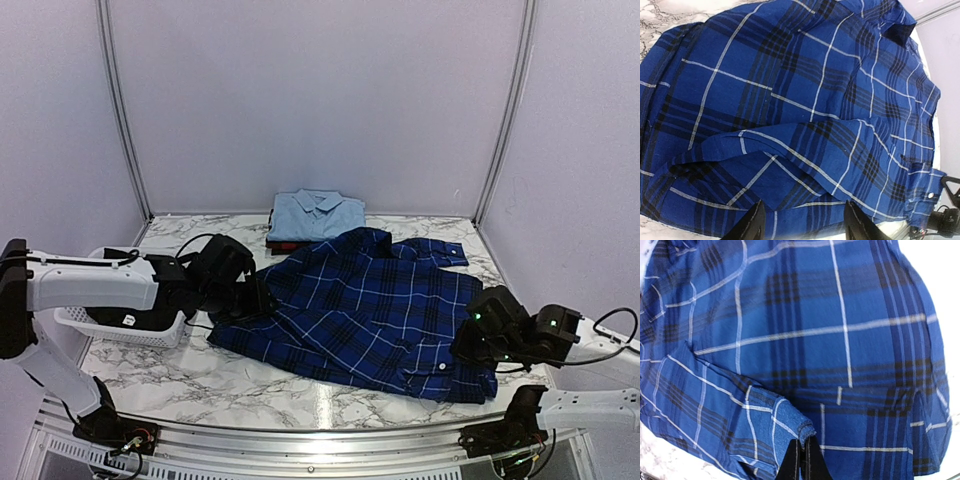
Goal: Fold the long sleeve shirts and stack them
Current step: Adjust the sleeve of the 1/3-folded shirt.
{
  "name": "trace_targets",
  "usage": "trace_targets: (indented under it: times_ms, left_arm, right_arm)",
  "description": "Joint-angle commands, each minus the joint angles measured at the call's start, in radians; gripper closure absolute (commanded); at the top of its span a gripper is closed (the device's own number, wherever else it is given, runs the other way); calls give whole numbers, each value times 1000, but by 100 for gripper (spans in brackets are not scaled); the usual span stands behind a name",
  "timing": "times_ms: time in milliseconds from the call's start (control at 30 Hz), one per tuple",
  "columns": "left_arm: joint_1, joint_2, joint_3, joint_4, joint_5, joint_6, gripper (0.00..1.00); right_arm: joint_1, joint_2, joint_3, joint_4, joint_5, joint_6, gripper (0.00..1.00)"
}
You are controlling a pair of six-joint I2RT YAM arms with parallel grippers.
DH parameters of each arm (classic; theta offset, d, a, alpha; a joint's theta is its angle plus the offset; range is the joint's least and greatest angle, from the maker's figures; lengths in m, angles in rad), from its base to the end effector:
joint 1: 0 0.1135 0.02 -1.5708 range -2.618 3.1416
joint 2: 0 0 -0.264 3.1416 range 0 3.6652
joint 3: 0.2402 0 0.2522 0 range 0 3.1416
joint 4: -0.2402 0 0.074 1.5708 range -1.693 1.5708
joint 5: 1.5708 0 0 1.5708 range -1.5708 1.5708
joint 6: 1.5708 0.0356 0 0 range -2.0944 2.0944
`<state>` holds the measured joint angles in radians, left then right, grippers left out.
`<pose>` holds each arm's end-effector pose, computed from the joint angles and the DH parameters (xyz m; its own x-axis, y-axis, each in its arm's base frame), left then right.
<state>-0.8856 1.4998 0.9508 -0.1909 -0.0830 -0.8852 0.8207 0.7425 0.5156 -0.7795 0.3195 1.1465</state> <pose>0.2063 -0.2478 0.2264 -0.8374 -0.1943 -0.5109 0.1338 0.8334 -0.5363 0.1004 0.0914 0.2043 -0.7657 0.4474 -0.4621 0.2861 0.8804 0.3782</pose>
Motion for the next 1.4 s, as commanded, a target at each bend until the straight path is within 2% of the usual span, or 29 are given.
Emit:
trace_targets:
  times_ms: [0, 133, 300, 400, 633, 833, 933, 1200, 1367]
  left_arm:
    - [21, 51, 24, -24, 19, -63, 40]
    - [29, 68, 17, 5, -18, -200, 32]
    - [45, 55, -71, 169, -50, -394, 29]
    - [54, 90, -85, 260, -45, -453, 29]
    - [58, 140, -114, 346, -32, -568, 28]
    - [64, 192, -117, 379, -34, -604, 29]
    - [80, 209, -104, 381, -36, -585, 36]
    - [124, 245, -80, 365, -14, -497, 75]
    - [134, 240, -89, 355, -5, -456, 91]
  right_arm:
    - [3, 28, 85, -60, 76, -73, 100]
    - [4, 45, 95, -51, 71, -91, 100]
    - [4, 46, 98, -39, 66, -102, 100]
    - [4, 50, 103, -43, 65, -109, 100]
    - [3, 44, 116, -66, 65, -117, 100]
    - [5, 41, 116, -72, 64, -117, 100]
    - [4, 47, 116, -72, 62, -121, 100]
    - [3, 105, 130, -81, 65, -142, 100]
    - [3, 121, 131, -94, 75, -142, 100]
